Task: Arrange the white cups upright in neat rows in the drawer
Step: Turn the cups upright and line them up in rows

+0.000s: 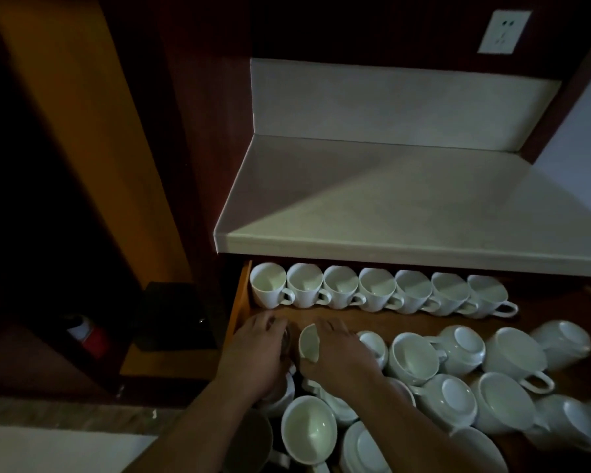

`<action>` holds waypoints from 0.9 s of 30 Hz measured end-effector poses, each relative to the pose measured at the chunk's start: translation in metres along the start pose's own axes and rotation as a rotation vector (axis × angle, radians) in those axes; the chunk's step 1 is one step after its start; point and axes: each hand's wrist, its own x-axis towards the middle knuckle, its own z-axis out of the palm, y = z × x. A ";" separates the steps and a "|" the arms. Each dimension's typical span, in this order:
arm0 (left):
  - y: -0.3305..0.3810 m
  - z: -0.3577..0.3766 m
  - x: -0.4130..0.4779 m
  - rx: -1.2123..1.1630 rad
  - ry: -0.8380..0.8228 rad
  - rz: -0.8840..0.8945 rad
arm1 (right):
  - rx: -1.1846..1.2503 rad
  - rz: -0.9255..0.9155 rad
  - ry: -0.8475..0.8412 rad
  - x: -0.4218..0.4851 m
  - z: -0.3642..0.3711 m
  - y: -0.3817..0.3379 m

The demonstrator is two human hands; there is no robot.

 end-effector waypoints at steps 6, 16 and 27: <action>0.000 0.002 -0.001 -0.020 0.022 0.003 | 0.007 0.035 0.028 -0.002 0.000 0.000; 0.006 -0.001 0.002 -0.047 0.166 0.013 | 0.027 0.087 0.095 0.001 -0.003 0.015; 0.000 -0.015 0.022 0.199 -0.007 0.002 | -0.018 0.030 0.054 -0.002 -0.003 0.026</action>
